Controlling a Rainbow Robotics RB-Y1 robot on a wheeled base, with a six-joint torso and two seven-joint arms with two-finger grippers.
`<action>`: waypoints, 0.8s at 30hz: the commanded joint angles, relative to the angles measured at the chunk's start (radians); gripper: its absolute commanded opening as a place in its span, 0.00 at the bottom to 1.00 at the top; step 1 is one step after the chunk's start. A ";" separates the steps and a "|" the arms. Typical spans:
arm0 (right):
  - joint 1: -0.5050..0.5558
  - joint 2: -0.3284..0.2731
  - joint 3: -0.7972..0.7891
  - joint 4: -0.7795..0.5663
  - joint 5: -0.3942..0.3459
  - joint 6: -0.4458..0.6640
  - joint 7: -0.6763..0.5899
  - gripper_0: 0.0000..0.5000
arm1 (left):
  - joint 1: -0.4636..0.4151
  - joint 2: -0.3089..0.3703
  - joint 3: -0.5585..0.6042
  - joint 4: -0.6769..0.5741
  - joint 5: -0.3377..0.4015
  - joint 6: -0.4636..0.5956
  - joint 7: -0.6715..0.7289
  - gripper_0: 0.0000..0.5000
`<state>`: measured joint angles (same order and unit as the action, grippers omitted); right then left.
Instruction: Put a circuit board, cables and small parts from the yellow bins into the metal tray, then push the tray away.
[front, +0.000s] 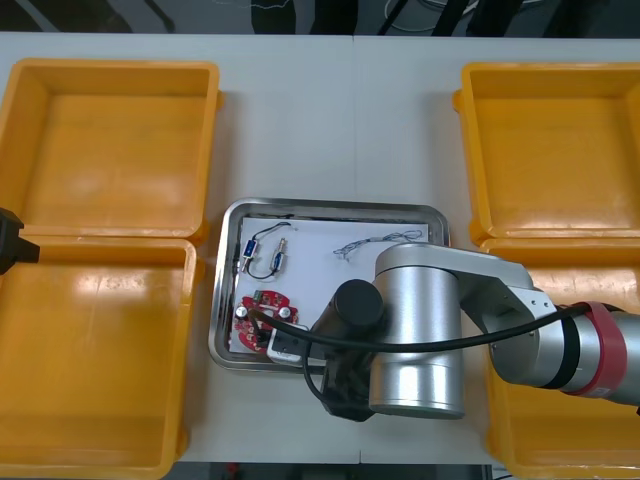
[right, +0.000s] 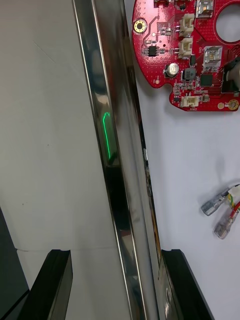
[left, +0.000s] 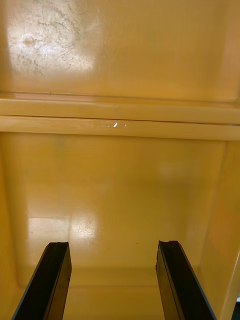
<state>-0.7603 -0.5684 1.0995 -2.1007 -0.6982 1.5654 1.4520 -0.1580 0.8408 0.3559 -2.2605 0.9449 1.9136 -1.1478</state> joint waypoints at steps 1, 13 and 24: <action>-0.036 0.048 0.029 0.018 0.009 -0.008 0.056 1.00 | 0.020 -0.009 0.029 -0.031 -0.011 0.006 -0.101 1.00; -0.042 0.065 0.088 0.064 0.057 -0.051 0.057 1.00 | 0.022 -0.009 0.029 -0.031 -0.012 0.006 -0.104 1.00; -0.044 0.096 0.089 0.120 0.043 -0.054 0.057 1.00 | 0.022 -0.009 0.029 -0.031 -0.012 0.006 -0.104 1.00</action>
<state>-0.7722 -0.5102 1.1750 -1.9862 -0.6500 1.5195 1.4845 -0.1579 0.8407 0.3562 -2.2607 0.9417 1.9137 -1.1479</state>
